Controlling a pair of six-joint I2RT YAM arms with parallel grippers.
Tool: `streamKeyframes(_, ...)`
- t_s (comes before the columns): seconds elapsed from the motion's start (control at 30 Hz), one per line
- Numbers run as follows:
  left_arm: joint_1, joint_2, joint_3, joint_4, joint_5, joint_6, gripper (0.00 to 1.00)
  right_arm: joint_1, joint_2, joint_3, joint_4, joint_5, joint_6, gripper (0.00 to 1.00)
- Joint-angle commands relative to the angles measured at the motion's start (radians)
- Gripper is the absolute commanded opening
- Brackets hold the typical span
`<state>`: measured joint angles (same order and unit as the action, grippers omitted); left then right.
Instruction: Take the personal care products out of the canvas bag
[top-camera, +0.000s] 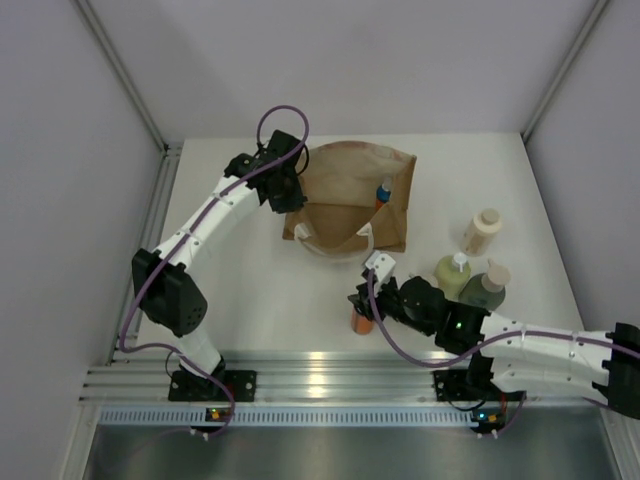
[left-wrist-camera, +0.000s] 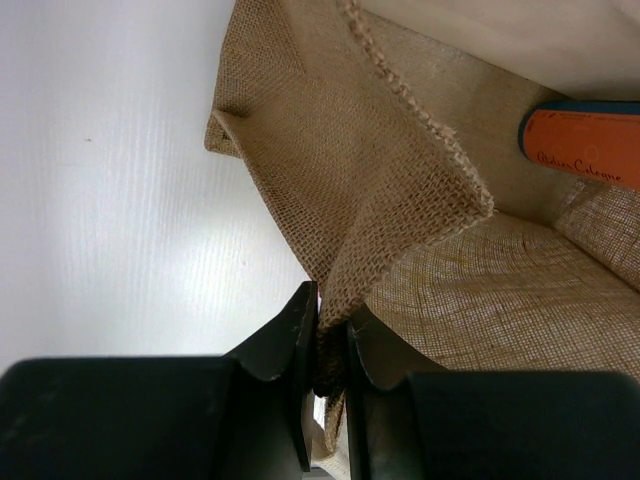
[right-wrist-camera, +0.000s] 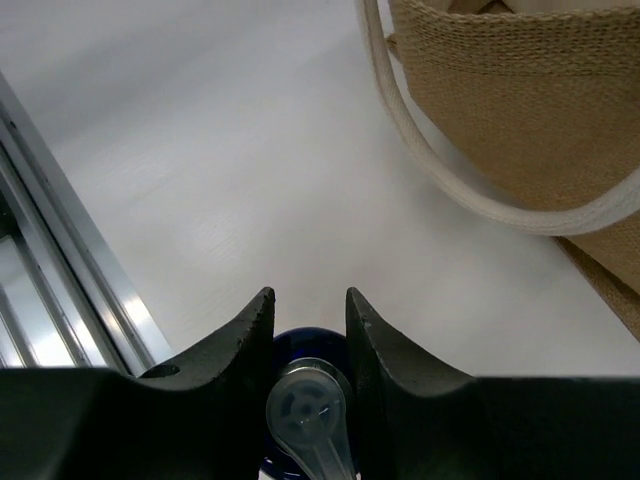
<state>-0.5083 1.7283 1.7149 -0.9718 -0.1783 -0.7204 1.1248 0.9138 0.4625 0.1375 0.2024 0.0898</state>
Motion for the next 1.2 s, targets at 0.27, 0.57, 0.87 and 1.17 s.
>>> streamKeyframes(0.27, 0.004, 0.013, -0.005, -0.034, 0.003, 0.038, 0.0, 0.064, -0.01, 0.137, 0.007, 0.104, -0.005, 0.79)
streamKeyframes(0.57, -0.006, 0.001, -0.015, -0.036, -0.05, -0.033, 0.0, -0.162, 0.216, 0.738, -0.494, 0.161, 0.226, 0.74)
streamKeyframes(0.87, -0.052, 0.007, -0.035, -0.028, -0.049, -0.149, 0.0, -0.391, 0.657, 1.242, -0.858, 0.08, 0.317, 0.65)
streamKeyframes(1.17, -0.056, -0.11, -0.239, 0.047, -0.017, -0.346, 0.0, -0.447, 0.783, 1.24, -0.926, 0.104, 0.375, 0.63)
